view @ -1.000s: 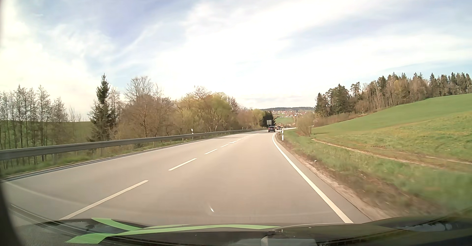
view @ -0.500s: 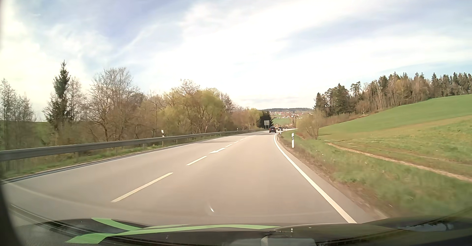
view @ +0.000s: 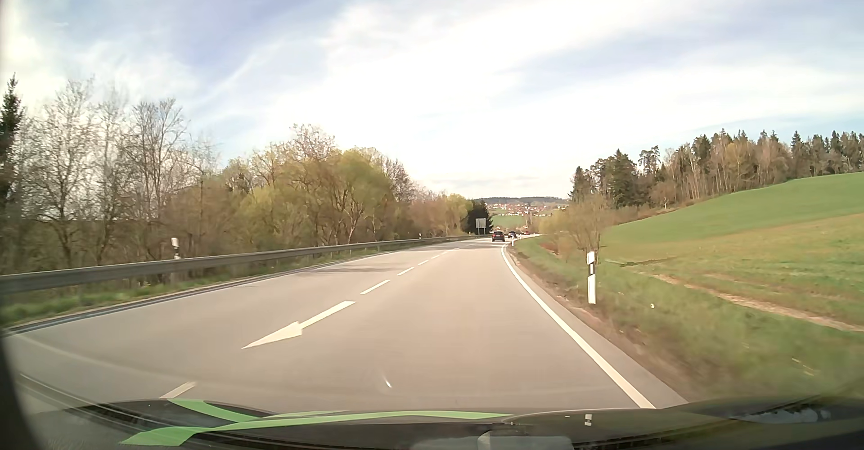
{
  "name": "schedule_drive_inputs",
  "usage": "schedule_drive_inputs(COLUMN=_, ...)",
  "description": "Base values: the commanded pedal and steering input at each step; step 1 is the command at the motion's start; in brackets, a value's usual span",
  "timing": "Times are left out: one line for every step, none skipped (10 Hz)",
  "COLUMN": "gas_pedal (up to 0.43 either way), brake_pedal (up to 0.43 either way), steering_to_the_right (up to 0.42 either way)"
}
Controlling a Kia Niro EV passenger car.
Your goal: Follow the waypoints while adhering to traffic rules and regulations
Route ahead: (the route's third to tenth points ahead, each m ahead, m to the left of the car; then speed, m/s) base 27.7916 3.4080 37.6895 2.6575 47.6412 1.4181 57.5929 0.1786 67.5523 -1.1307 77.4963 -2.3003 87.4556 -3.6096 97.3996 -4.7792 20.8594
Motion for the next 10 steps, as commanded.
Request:
schedule_drive_inputs(gas_pedal=0.039, brake_pedal=0.000, steering_to_the_right=0.007)
schedule_drive_inputs(gas_pedal=0.039, brake_pedal=0.000, steering_to_the_right=0.007)
schedule_drive_inputs(gas_pedal=0.039, brake_pedal=0.000, steering_to_the_right=0.007)
schedule_drive_inputs(gas_pedal=0.039, brake_pedal=0.000, steering_to_the_right=0.007)
schedule_drive_inputs(gas_pedal=0.039, brake_pedal=0.000, steering_to_the_right=0.007)
schedule_drive_inputs(gas_pedal=0.039, brake_pedal=0.000, steering_to_the_right=0.007)
schedule_drive_inputs(gas_pedal=0.047, brake_pedal=0.000, steering_to_the_right=0.007)
schedule_drive_inputs(gas_pedal=0.047, brake_pedal=0.000, steering_to_the_right=0.007)
schedule_drive_inputs(gas_pedal=0.067, brake_pedal=0.000, steering_to_the_right=0.007)
schedule_drive_inputs(gas_pedal=0.079, brake_pedal=0.000, steering_to_the_right=0.007)
